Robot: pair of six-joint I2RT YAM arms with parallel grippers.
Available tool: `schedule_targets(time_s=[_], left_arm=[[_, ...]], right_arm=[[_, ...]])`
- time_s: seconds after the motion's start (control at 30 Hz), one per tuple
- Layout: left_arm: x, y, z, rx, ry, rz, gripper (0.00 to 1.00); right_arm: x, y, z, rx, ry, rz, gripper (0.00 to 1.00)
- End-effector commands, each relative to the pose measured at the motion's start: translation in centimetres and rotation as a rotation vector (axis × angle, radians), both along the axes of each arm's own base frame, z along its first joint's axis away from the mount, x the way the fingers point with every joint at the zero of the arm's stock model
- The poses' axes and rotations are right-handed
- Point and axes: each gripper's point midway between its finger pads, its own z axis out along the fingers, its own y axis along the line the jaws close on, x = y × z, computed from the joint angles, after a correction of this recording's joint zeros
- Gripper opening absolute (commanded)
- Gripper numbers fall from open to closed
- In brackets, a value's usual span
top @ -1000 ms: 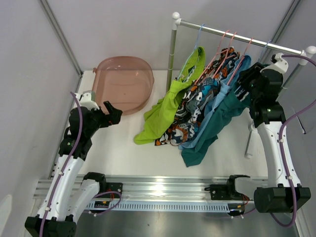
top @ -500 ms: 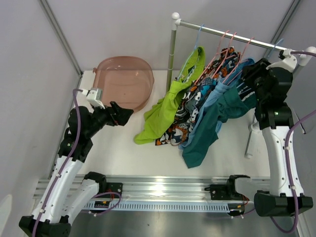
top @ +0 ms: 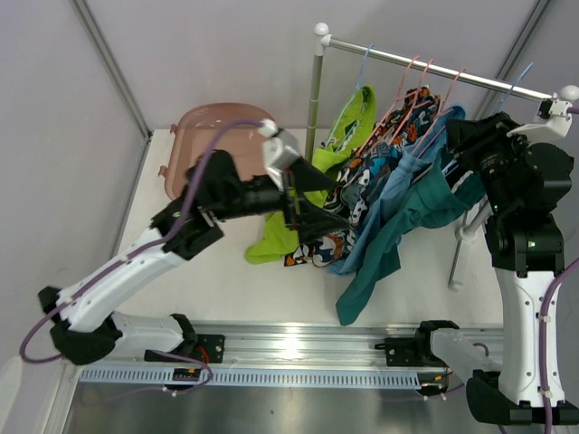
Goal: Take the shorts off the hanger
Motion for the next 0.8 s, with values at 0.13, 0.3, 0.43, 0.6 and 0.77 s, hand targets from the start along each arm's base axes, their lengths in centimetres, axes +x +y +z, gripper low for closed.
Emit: schedule_targets(time_s=[0.13, 0.3, 0.43, 0.6, 0.77], left_arm=[[-3.2, -8.5, -1.0, 0.04, -0.077, -0.165, 0.99], [-2.3, -11.9, -2.7, 0.094, -0.068, -0.123, 0.99], [-2.2, -13.2, -2.8, 0.087, -0.069, -0.119, 0.99], [-1.6, -13.8, -3.4, 0.091, -0.058, -0.092, 0.61], [-1.4, -13.6, -4.4, 0.124, -0.04, -0.062, 0.0]], right_arm=[[-2.6, 1.8, 1.9, 0.046, -0.063, 0.097, 0.0], [-2.9, 1.8, 1.7, 0.035, -0.055, 0.099, 0.0], [-3.2, 1.9, 1.6, 0.036, -0.051, 0.107, 0.0], [-3.5, 1.9, 1.5, 0.031, -0.052, 0.108, 0.0], [-3.4, 1.3, 1.9, 0.016, -0.056, 0.077, 0.0]])
